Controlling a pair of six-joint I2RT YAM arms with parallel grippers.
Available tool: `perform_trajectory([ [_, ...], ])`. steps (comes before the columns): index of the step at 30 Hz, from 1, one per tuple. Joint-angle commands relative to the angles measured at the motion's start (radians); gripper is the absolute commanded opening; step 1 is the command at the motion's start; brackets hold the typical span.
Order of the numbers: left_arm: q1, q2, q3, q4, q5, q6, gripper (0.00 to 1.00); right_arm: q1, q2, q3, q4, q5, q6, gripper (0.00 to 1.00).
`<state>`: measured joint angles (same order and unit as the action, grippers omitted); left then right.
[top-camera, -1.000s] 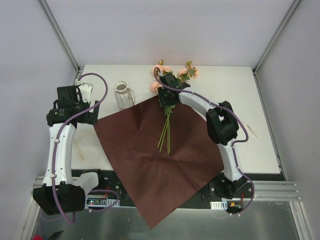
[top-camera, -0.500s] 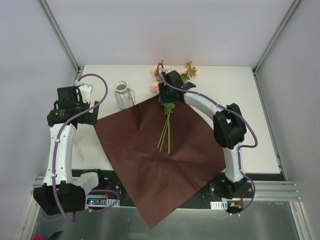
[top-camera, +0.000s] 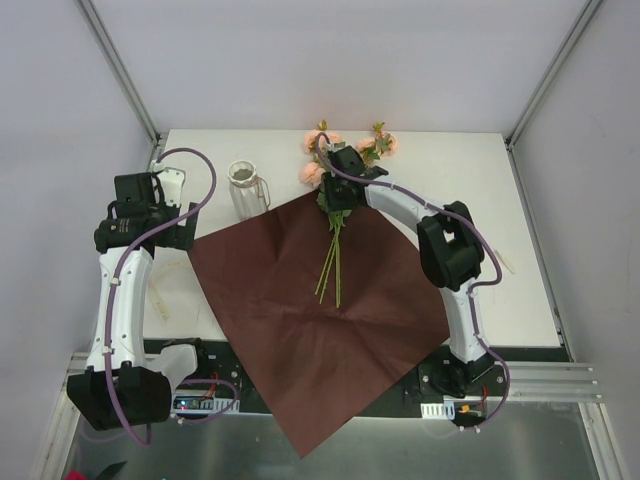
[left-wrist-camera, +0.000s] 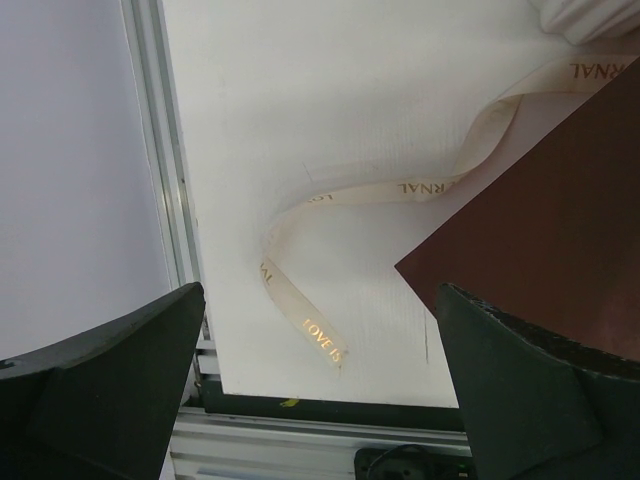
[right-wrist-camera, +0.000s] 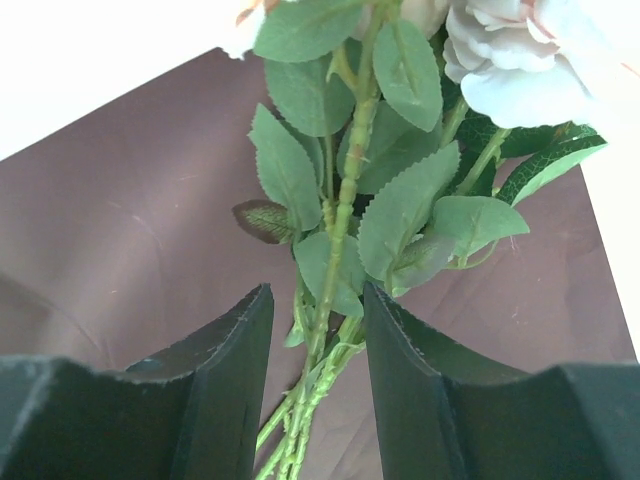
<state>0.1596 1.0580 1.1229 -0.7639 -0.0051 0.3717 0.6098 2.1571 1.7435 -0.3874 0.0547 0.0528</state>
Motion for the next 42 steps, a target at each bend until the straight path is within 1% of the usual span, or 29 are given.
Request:
perform_trajectory([
  [1, 0.017, -0.009, -0.002, 0.014, -0.01, 0.019, 0.99, -0.007, 0.033, 0.062, -0.019, -0.012, 0.016, 0.44],
  [4, 0.018, -0.007, 0.003, 0.014, -0.012, 0.024, 0.99, -0.008, 0.056, 0.082, -0.028, -0.018, 0.021, 0.43],
  [6, 0.02, -0.009, 0.002, 0.015, -0.012, 0.027, 0.99, -0.008, 0.067, 0.094, -0.031, -0.026, 0.025, 0.4],
  [7, 0.02, -0.009, 0.002, 0.015, -0.013, 0.029, 0.99, -0.008, 0.072, 0.097, -0.031, -0.027, 0.025, 0.34],
  [9, 0.023, -0.01, -0.002, 0.015, -0.015, 0.03, 0.99, -0.008, 0.07, 0.102, -0.031, -0.032, 0.028, 0.27],
  [10, 0.023, -0.012, -0.003, 0.017, -0.015, 0.03, 0.99, -0.008, 0.064, 0.103, -0.03, -0.032, 0.032, 0.19],
  [13, 0.023, -0.012, -0.008, 0.018, -0.016, 0.035, 0.99, -0.007, 0.02, 0.082, -0.018, -0.026, 0.032, 0.08],
  [18, 0.026, -0.009, -0.005, 0.023, -0.012, 0.036, 0.99, -0.008, -0.092, 0.019, 0.021, -0.021, 0.035, 0.06],
  [22, 0.026, -0.004, 0.0, 0.025, -0.007, 0.03, 0.99, -0.007, -0.232, -0.059, 0.099, -0.044, 0.054, 0.04],
  [23, 0.024, -0.003, 0.003, 0.023, -0.006, 0.029, 0.99, -0.005, -0.252, -0.065, 0.108, -0.083, 0.061, 0.04],
  [26, 0.026, -0.004, 0.011, 0.023, -0.001, 0.019, 0.99, 0.001, -0.331, -0.09, 0.157, -0.14, 0.082, 0.04],
  [31, 0.031, -0.004, 0.031, 0.02, 0.004, -0.007, 0.99, 0.025, -0.433, -0.073, 0.24, -0.228, 0.101, 0.01],
  [35, 0.05, 0.017, 0.066, 0.014, 0.004, -0.036, 0.99, 0.06, -0.47, 0.006, 0.343, -0.269, 0.098, 0.01],
  [38, 0.077, 0.039, 0.095, 0.003, 0.04, -0.062, 0.99, 0.108, -0.485, 0.002, 0.589, -0.283, 0.044, 0.01],
  [39, 0.09, 0.048, 0.101, 0.0, 0.051, -0.068, 0.99, 0.12, -0.485, -0.046, 0.816, -0.288, 0.032, 0.01],
  [41, 0.107, 0.053, 0.112, -0.009, 0.082, -0.079, 0.99, 0.149, -0.439, -0.076, 1.055, -0.294, -0.002, 0.01],
  [42, 0.115, 0.053, 0.112, -0.011, 0.092, -0.08, 0.99, 0.156, -0.409, -0.053, 1.26, -0.302, 0.004, 0.01],
])
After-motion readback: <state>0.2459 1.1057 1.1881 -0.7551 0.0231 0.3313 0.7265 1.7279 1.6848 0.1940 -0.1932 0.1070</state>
